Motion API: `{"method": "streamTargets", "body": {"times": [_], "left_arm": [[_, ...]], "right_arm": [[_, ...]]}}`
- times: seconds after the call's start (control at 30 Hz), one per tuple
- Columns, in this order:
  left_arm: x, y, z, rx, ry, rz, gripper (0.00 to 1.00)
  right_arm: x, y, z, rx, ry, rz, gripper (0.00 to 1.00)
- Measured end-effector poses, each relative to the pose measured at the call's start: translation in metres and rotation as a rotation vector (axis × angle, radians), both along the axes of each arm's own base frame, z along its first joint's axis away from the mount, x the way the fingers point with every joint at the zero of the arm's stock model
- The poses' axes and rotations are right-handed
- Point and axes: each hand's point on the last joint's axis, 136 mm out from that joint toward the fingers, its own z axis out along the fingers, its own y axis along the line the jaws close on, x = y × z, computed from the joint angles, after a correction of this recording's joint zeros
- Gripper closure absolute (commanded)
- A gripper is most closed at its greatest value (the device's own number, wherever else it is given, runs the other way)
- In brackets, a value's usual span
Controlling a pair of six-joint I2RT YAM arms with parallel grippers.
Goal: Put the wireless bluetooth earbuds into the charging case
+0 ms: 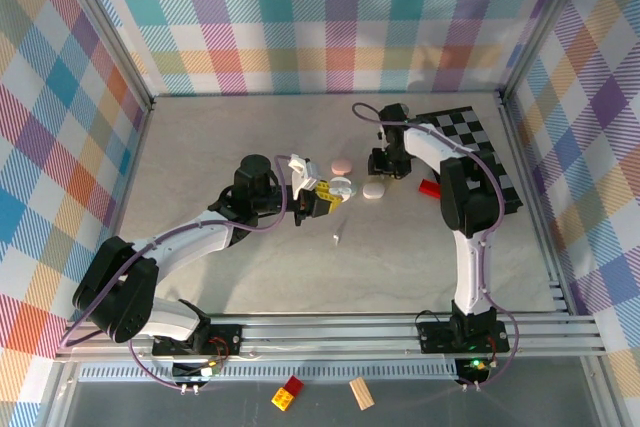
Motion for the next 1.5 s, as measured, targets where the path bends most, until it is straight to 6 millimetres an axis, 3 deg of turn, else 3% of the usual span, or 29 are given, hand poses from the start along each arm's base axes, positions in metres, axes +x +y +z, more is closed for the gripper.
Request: {"method": "streamTargets", "body": {"times": [0.2,0.67,1.5], "left_arm": [[0.000,0.000,0.000,0.000,0.000,0.000,0.89],[0.000,0.000,-0.001,0.002,0.002,0.000,0.89],[0.000,0.000,0.000,0.001,0.001,0.000,0.89]], "right_arm": [[0.013,0.008,0.012,-0.047,-0.016,0.035,0.54],[0.009,-0.001,-0.012,-0.167,0.107,0.070,0.64],[0.011,-0.002,-0.013,-0.183,0.130,0.089,0.77]]}}
